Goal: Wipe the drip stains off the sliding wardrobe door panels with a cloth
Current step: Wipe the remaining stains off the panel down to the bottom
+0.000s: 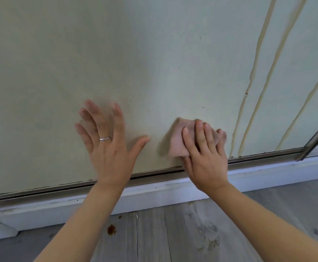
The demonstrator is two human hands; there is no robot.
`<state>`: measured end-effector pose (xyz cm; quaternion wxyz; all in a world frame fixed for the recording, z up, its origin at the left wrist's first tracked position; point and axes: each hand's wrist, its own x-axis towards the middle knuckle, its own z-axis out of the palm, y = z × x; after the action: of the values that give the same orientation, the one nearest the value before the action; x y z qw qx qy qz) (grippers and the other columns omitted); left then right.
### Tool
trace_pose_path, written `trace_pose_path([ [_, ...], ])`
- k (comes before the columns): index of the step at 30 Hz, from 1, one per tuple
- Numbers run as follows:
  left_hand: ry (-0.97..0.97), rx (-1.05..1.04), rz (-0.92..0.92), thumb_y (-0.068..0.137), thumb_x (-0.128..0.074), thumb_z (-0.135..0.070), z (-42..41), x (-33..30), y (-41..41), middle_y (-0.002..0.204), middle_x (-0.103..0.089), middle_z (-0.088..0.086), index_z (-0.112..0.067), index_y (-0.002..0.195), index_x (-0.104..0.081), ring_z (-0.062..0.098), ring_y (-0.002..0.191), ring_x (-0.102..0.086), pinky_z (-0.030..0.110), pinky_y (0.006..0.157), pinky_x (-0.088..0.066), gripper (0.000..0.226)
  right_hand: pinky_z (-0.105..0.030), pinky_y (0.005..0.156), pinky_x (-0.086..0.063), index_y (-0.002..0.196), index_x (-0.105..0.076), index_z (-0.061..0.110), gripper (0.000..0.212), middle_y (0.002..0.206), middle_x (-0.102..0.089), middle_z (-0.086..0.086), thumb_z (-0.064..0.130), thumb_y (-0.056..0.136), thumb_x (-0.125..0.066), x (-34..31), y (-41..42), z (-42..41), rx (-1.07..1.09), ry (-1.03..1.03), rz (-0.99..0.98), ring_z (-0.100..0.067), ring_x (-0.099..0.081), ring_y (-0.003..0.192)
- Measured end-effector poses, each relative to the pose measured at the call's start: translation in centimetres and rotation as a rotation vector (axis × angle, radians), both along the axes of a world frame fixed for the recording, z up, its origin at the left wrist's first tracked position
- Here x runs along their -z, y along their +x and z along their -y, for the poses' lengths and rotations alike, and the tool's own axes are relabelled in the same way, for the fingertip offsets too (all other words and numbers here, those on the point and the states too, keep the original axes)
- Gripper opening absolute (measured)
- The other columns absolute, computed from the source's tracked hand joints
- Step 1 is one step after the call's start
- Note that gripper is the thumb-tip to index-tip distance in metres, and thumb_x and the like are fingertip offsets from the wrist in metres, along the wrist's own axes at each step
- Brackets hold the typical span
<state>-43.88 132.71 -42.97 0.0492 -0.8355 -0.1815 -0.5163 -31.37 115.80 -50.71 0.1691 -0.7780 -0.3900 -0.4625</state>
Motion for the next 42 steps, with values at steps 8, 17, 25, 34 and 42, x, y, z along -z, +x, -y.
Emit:
trace_pose_path([
  [8,-0.013,0.113,0.109,0.080,-0.060,-0.055,6.1,-15.3,5.6,0.147,-0.015,0.036,-0.014,0.147,-0.019,0.050,0.136,-0.008,0.055,0.110,-0.008,0.089,-0.053,0.114,-0.010,0.152,-0.018,0.019,0.056,0.153,-0.028,-0.019,0.043,0.102,-0.018,-14.6,4.2,2.0,0.019,0.117,0.143,-0.027,-0.009,0.148],
  [17,0.036,0.002,0.085,0.078,-0.046,-0.063,5.9,-18.1,6.8,0.150,-0.016,0.031,-0.020,0.147,-0.019,0.048,0.137,-0.009,0.060,0.107,-0.013,0.086,-0.056,0.114,0.000,0.155,0.004,0.022,0.065,0.161,0.016,-0.001,0.051,0.099,-0.012,-19.3,6.5,1.9,0.097,0.263,0.198,-0.017,0.012,0.148],
  [25,0.076,-0.008,0.096,0.077,-0.042,-0.062,5.5,-17.9,6.8,0.149,-0.016,0.028,-0.021,0.147,-0.020,0.042,0.135,-0.004,0.055,0.107,-0.008,0.084,-0.056,0.114,-0.003,0.150,-0.017,0.009,0.063,0.153,-0.026,-0.027,0.046,0.099,-0.018,-26.4,5.6,-0.3,0.192,0.634,0.048,-0.034,-0.013,0.144],
  [34,0.077,-0.030,0.113,0.077,-0.042,-0.064,5.5,-17.7,7.0,0.150,-0.017,0.027,-0.022,0.146,-0.020,0.041,0.136,-0.004,0.053,0.109,-0.004,0.084,-0.054,0.114,-0.005,0.147,-0.030,0.010,0.062,0.149,-0.035,-0.025,0.047,0.100,-0.016,-29.4,7.6,2.6,0.076,0.379,0.272,-0.032,-0.019,0.142],
  [42,0.056,-0.018,0.097,0.077,-0.045,-0.062,5.8,-17.9,6.8,0.150,-0.013,0.027,-0.021,0.147,-0.018,0.040,0.137,0.000,0.050,0.109,0.000,0.085,-0.053,0.117,0.002,0.156,-0.008,0.023,0.062,0.162,0.008,-0.001,0.049,0.101,-0.019,-21.2,7.3,3.7,0.022,0.143,0.300,-0.019,0.003,0.149],
])
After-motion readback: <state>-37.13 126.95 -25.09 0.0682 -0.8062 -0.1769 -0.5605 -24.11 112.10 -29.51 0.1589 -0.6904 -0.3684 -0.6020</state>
